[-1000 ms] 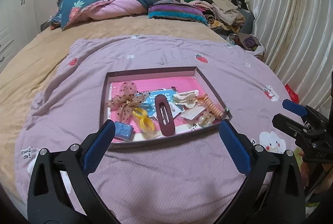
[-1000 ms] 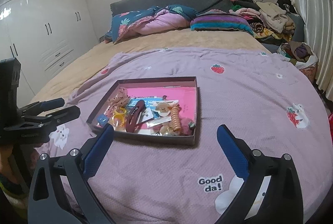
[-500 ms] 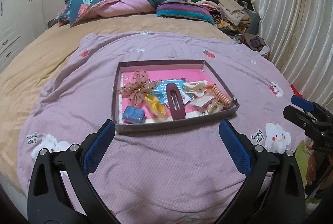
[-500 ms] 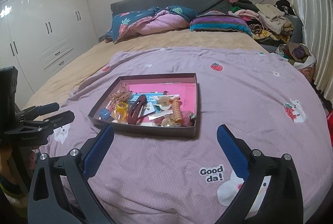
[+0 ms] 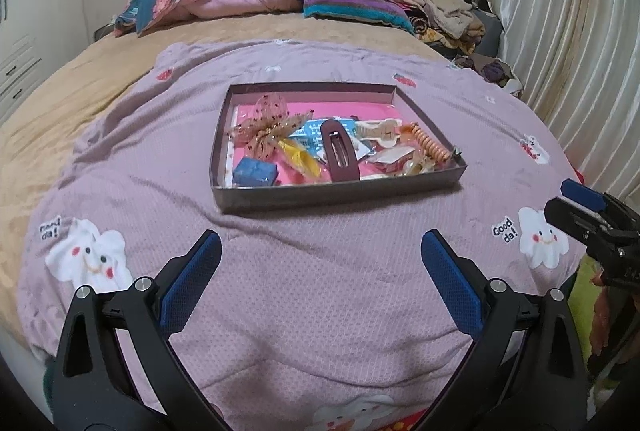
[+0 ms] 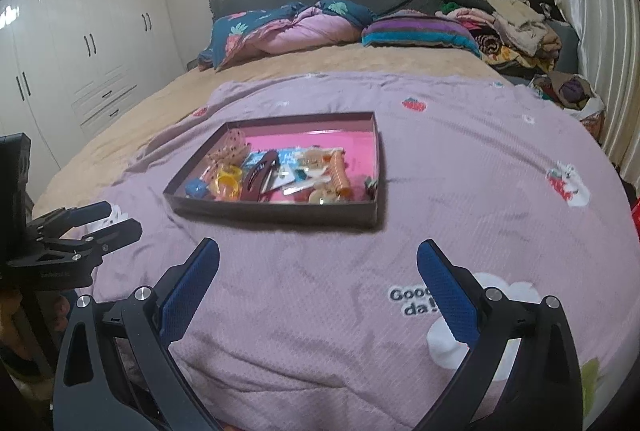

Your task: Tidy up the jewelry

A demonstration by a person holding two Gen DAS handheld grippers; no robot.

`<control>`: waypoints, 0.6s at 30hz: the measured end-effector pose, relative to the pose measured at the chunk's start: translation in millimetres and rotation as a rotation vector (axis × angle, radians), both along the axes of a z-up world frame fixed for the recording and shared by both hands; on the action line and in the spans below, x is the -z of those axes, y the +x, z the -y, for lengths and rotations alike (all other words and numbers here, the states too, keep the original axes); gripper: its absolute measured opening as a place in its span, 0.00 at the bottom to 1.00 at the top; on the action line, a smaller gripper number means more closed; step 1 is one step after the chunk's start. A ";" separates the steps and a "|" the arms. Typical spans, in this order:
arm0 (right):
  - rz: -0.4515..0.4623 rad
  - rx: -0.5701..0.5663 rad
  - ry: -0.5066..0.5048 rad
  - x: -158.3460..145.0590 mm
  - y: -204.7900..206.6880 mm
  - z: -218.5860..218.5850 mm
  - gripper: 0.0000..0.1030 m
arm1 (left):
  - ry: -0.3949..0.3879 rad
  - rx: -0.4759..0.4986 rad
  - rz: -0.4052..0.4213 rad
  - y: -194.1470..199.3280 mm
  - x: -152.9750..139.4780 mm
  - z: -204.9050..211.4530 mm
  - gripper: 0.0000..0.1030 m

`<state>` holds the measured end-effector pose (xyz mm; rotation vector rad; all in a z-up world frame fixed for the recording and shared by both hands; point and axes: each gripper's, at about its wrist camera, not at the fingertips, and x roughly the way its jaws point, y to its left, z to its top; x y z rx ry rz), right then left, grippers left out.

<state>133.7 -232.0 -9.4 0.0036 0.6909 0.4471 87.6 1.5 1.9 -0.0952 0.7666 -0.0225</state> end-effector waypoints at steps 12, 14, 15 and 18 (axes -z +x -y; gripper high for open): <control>-0.022 -0.004 -0.010 13.0 -3.1 -5.4 0.96 | 0.004 -0.002 -0.015 -0.5 6.7 5.7 0.91; -0.024 -0.005 -0.009 13.1 -3.0 -5.5 0.96 | 0.008 -0.002 -0.021 -0.2 7.2 6.8 0.91; -0.026 -0.005 -0.007 13.4 -3.3 -5.1 0.96 | 0.007 -0.001 -0.022 -0.2 7.2 6.7 0.91; -0.031 -0.010 -0.007 14.9 -3.3 -5.2 0.96 | 0.006 -0.004 -0.022 -0.5 6.6 6.8 0.91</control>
